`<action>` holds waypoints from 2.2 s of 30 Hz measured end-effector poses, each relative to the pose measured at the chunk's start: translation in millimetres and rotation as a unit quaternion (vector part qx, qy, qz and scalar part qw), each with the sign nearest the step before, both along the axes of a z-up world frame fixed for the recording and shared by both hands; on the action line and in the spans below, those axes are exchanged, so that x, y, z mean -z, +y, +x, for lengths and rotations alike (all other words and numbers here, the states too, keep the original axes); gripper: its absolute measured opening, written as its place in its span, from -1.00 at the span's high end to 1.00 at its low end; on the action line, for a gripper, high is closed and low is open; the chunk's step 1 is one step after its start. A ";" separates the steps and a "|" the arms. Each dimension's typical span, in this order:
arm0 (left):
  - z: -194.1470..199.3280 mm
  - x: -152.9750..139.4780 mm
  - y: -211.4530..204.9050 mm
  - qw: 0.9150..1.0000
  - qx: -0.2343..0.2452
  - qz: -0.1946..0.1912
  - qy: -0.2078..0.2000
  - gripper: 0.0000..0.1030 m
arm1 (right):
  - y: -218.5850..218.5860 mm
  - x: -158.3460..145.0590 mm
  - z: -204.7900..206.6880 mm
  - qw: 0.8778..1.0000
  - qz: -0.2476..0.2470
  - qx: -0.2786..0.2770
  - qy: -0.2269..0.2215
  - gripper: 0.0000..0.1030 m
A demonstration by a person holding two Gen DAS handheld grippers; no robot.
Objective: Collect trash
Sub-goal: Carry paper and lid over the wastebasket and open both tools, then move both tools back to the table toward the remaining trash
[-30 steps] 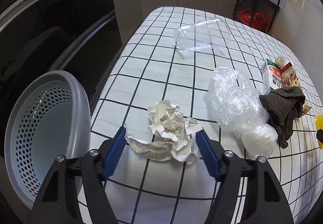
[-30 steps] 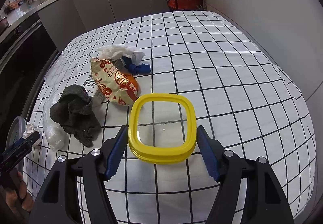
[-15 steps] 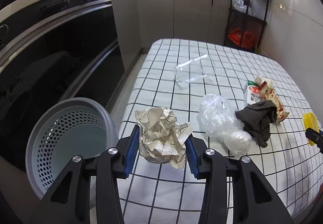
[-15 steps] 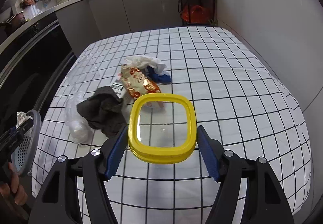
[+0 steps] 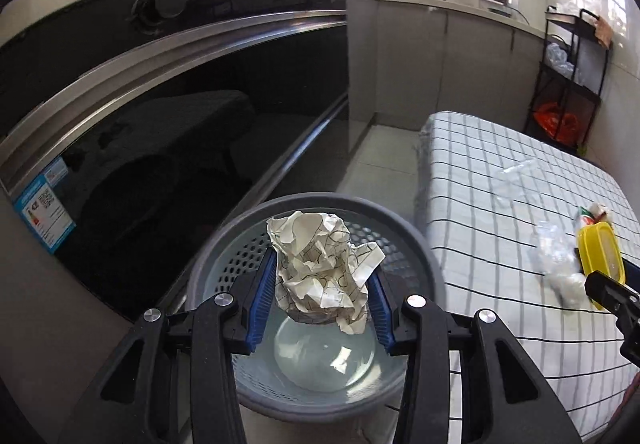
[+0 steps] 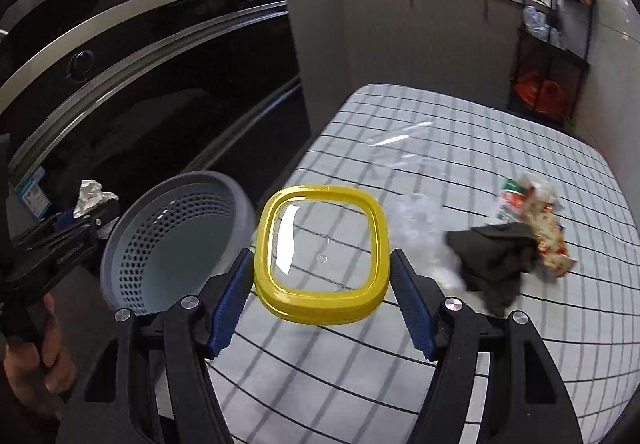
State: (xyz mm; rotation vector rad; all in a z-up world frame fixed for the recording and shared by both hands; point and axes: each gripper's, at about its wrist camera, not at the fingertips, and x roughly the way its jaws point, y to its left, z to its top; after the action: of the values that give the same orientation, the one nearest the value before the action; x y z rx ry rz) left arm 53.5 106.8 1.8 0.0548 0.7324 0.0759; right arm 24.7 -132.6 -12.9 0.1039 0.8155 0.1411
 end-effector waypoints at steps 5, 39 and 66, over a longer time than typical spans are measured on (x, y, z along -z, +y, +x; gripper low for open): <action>12.3 23.1 46.0 0.999 -0.027 -0.011 0.033 0.19 | 64.3 20.2 34.4 0.998 0.010 -0.053 0.020 -0.29; 19.3 37.5 75.6 0.997 -0.038 -0.039 0.054 -0.67 | 104.0 51.1 58.3 0.996 -0.014 -0.083 0.035 -0.52; 5.3 -12.6 -133.9 0.989 0.145 -0.033 0.013 -0.73 | -208.5 -4.2 -44.6 0.980 -0.024 0.195 -0.020 -0.52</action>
State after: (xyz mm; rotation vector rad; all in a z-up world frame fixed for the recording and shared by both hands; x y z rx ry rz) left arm 58.8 -27.1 14.4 0.0992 0.7466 -0.2274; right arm -19.8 -341.1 -8.7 0.2122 0.7447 -0.2454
